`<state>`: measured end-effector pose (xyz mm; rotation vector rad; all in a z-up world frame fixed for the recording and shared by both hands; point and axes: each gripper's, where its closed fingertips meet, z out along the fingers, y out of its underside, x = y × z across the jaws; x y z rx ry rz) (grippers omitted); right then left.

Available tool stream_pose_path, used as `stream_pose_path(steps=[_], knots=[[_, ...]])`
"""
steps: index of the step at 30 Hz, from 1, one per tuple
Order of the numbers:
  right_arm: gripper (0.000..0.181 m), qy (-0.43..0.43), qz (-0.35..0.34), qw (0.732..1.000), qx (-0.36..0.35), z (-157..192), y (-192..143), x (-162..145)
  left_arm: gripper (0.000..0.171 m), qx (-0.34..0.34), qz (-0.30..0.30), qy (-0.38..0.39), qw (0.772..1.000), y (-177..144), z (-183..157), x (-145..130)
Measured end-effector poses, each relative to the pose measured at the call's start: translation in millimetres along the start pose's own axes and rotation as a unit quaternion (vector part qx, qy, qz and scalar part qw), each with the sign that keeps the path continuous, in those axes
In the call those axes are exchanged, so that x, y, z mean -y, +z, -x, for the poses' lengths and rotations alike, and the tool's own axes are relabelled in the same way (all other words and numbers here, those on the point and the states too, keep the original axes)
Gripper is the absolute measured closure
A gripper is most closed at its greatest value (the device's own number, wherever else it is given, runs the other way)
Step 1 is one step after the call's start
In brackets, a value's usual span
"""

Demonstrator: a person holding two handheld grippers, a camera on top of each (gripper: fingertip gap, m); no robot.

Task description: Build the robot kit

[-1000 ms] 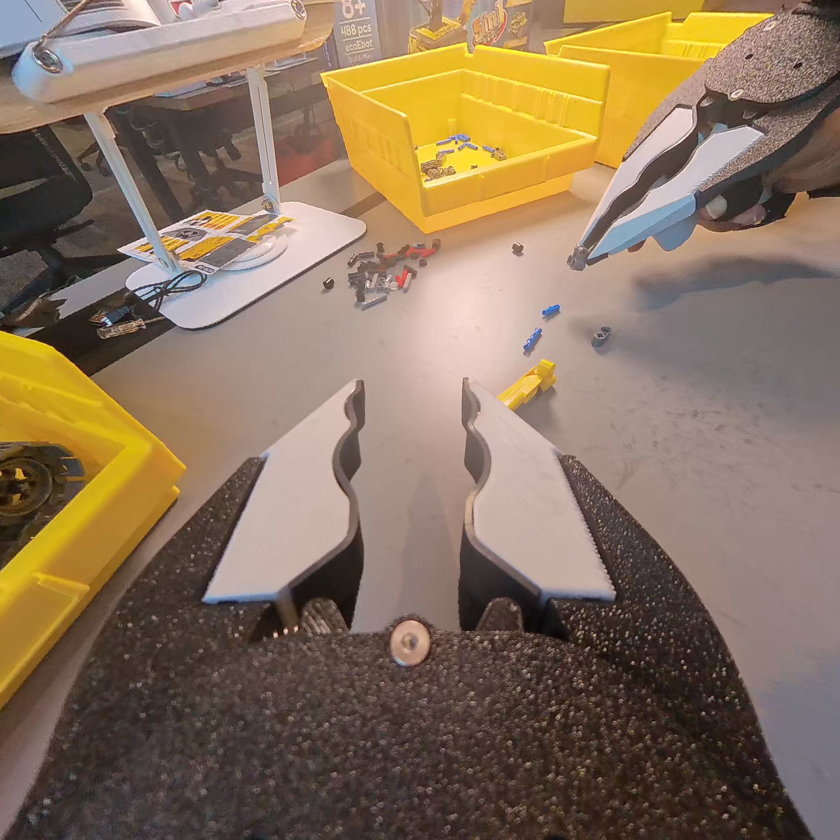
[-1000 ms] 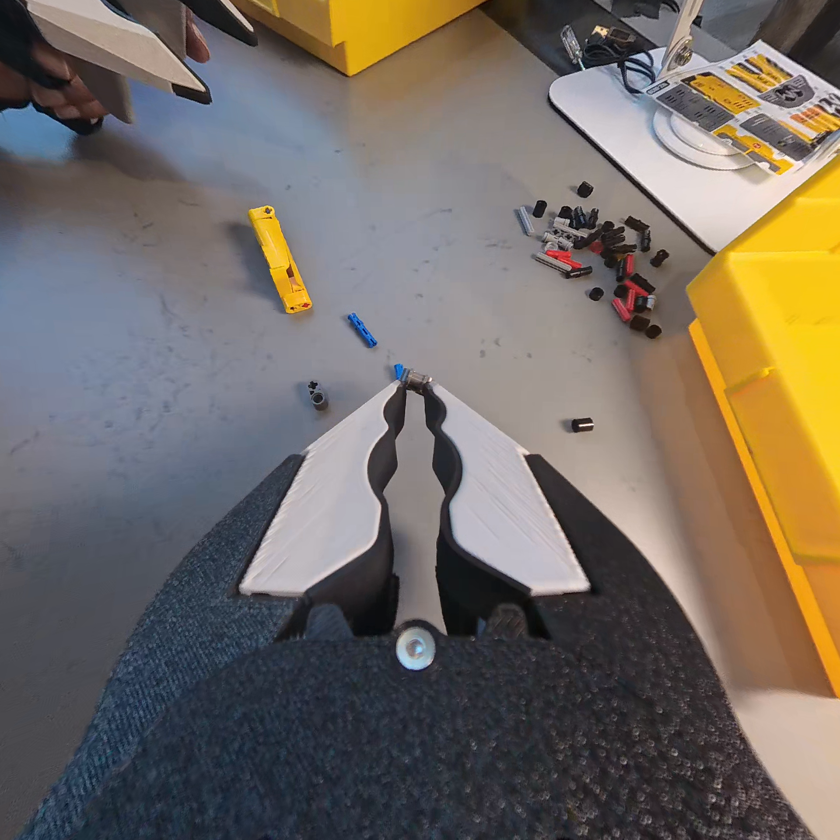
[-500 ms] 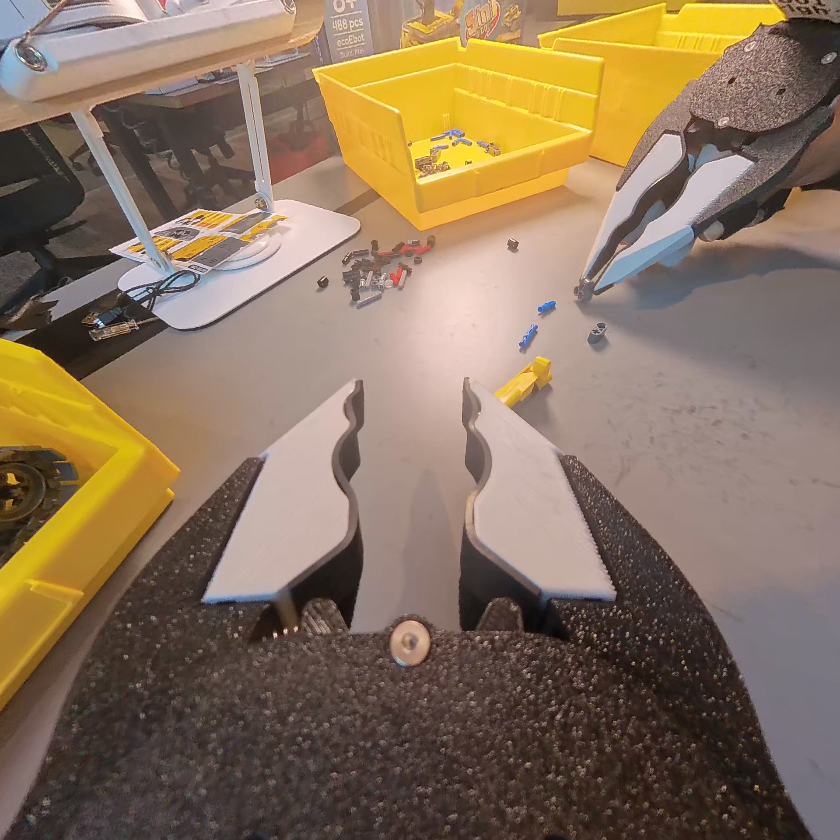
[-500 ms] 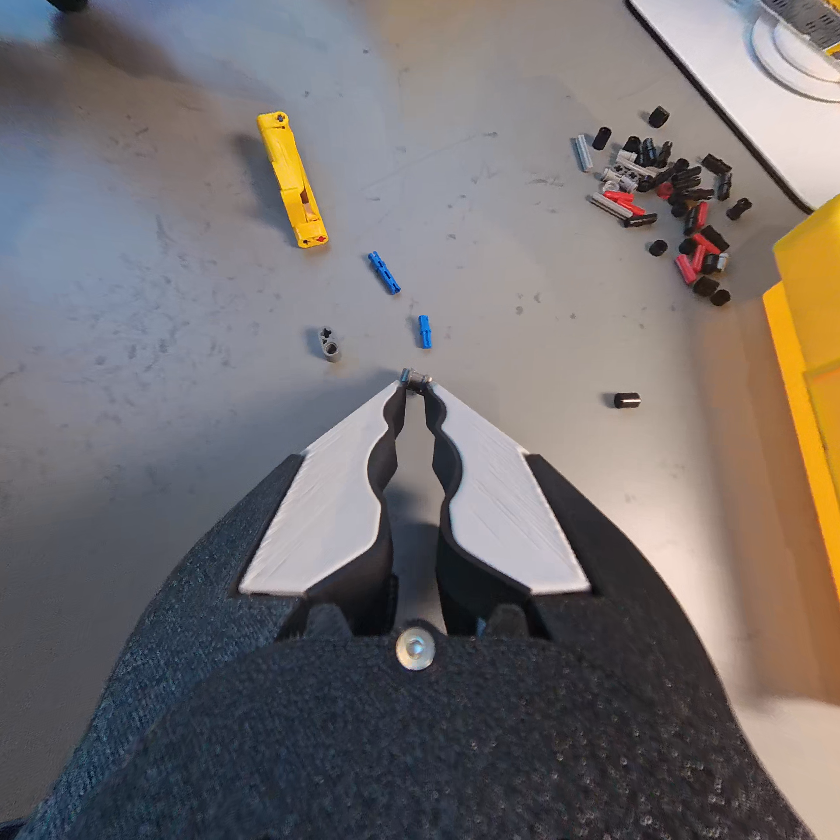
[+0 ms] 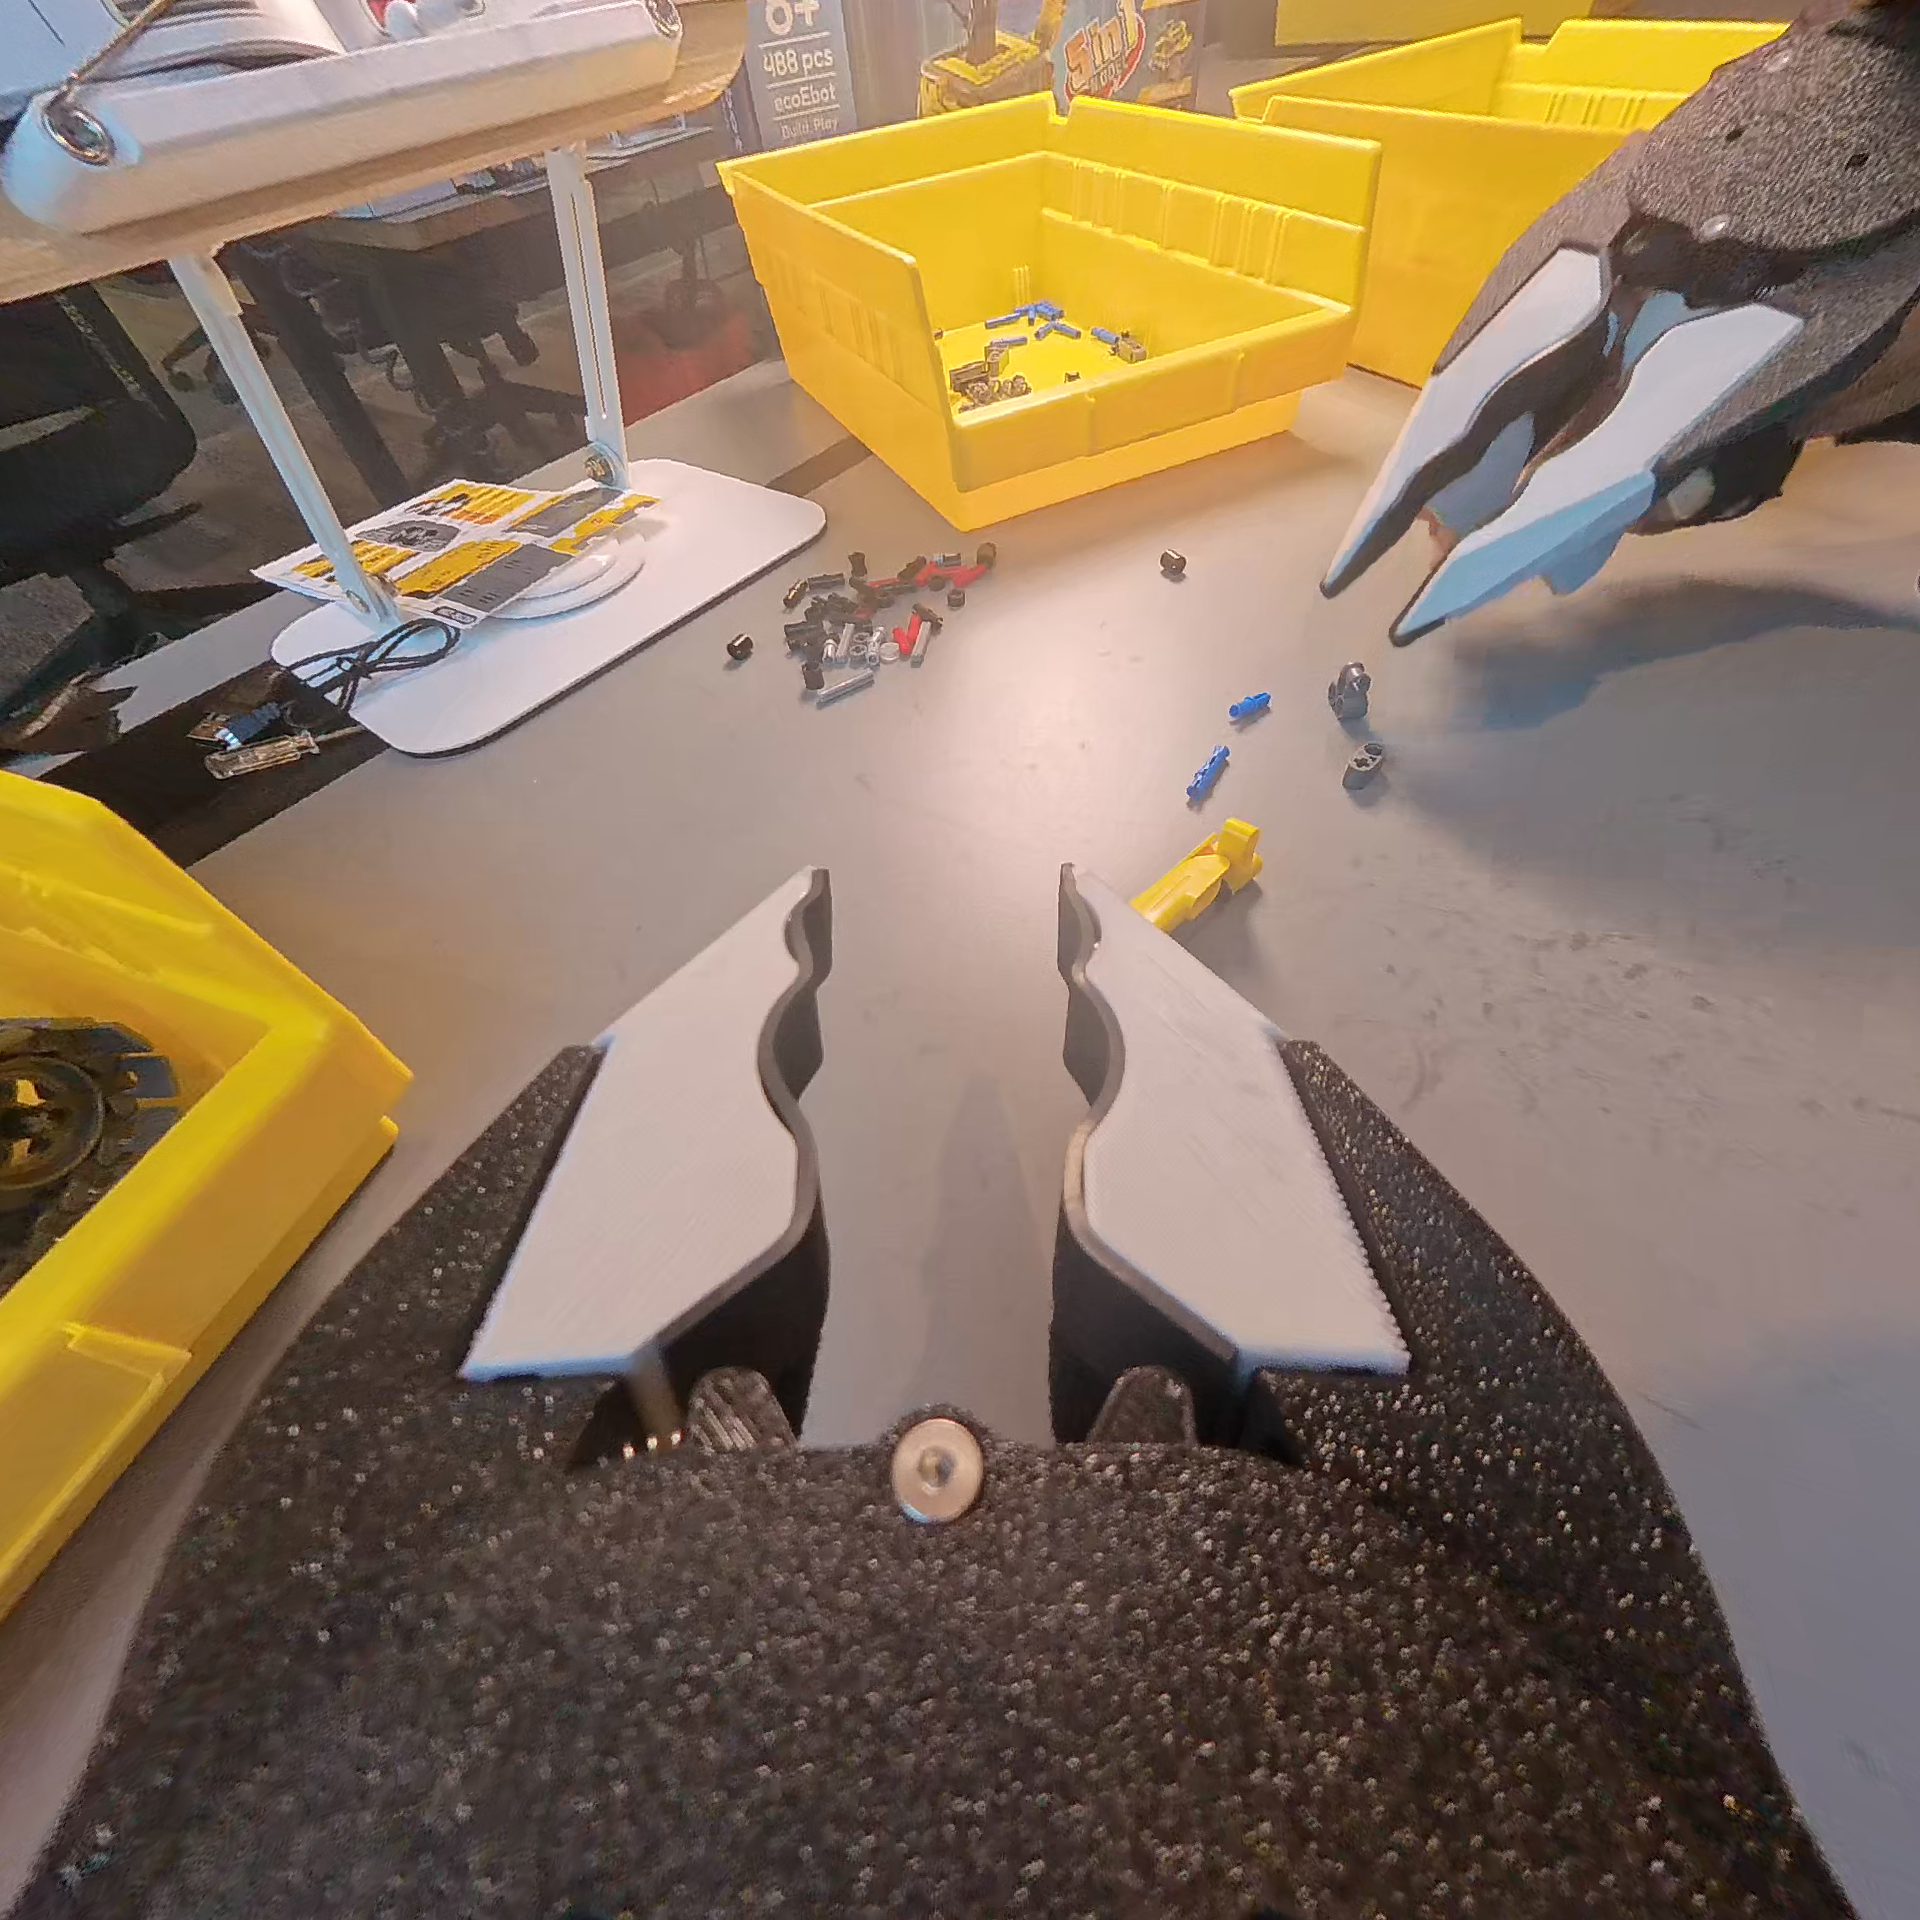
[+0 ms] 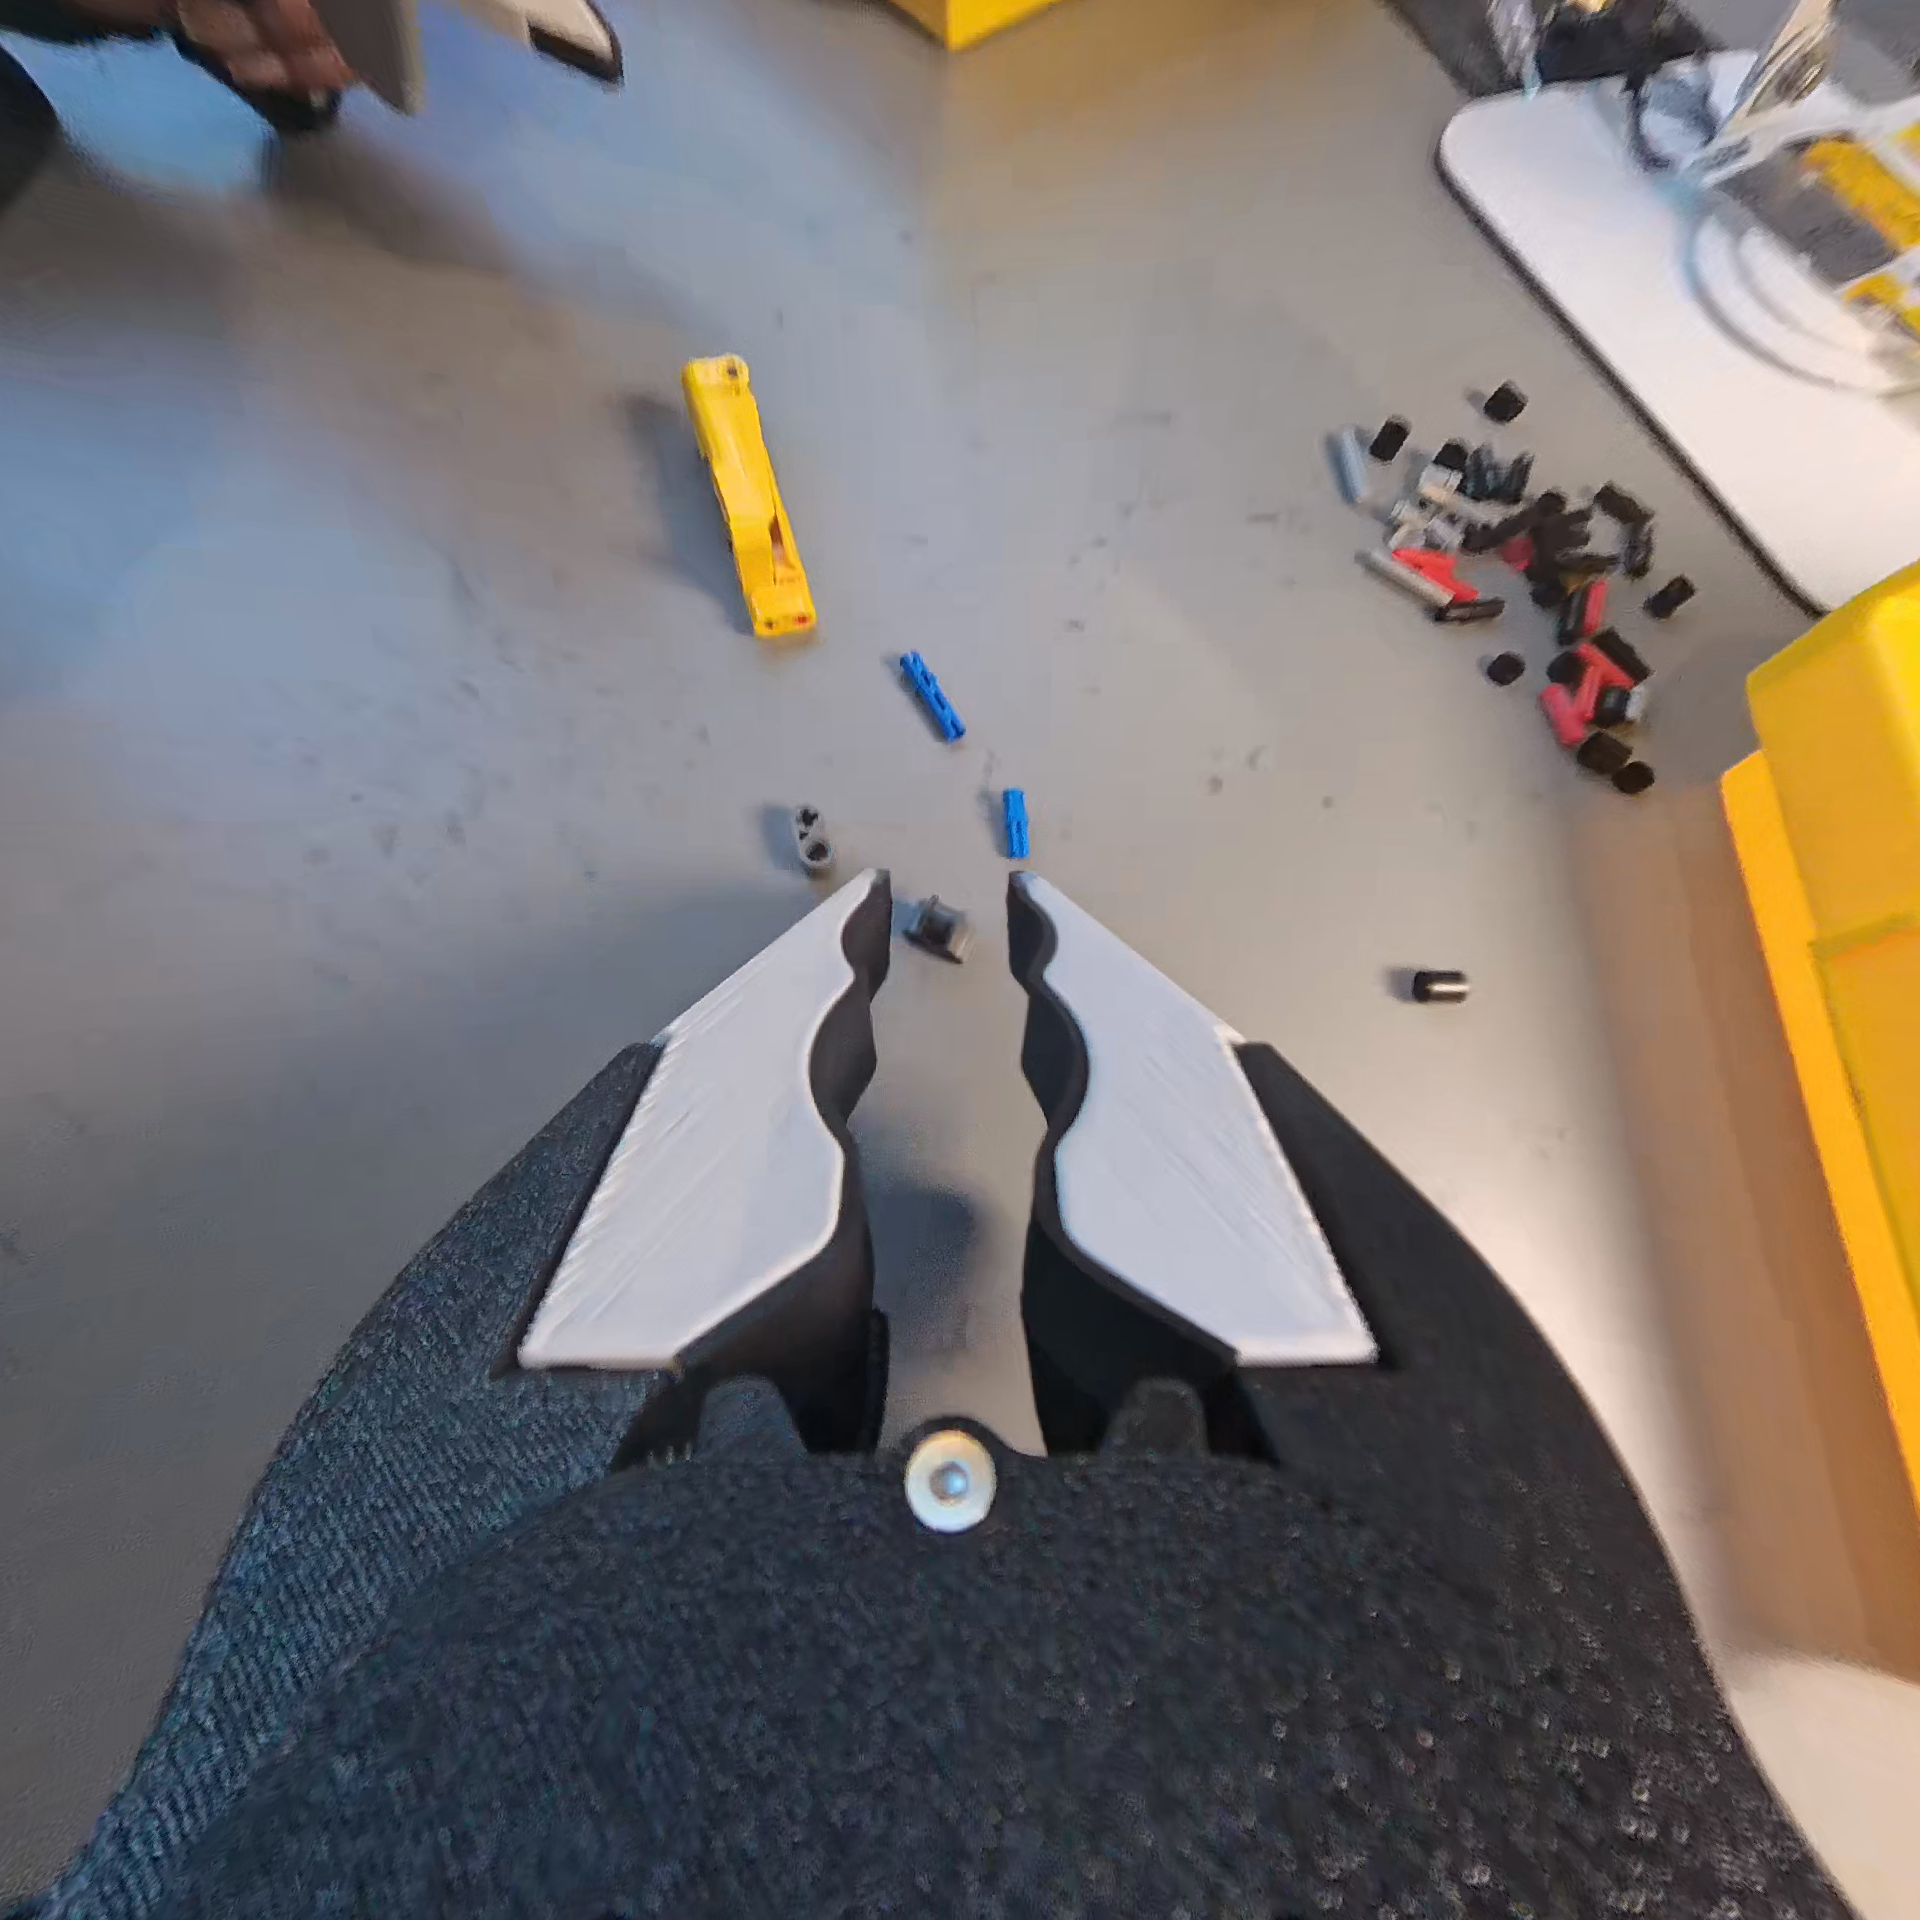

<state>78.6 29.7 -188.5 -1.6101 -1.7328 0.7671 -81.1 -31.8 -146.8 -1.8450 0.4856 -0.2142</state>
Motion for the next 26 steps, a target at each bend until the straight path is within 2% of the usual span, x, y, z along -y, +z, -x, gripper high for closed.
stream_pose_path(steps=[5,9,14,26], knots=[[0.144,0.02,-0.17,0.984,-0.043,-17.3,-28.9,48.8,0.129,0.001,-0.002,-0.004,1.0,-0.3,1.7,0.4],[0.13,0.054,-0.253,0.963,-0.079,-30.0,-43.5,61.8,0.129,0.004,-0.002,-0.004,1.0,-0.6,2.7,0.1],[0.122,0.02,-0.246,0.96,-0.129,-37.4,-42.7,56.8,0.129,0.005,-0.001,-0.006,1.0,-0.7,3.6,-0.2],[0.127,0.009,-0.235,0.962,-0.138,-36.1,-37.2,53.2,0.128,-0.002,-0.002,-0.002,1.0,-0.2,0.6,0.5]])
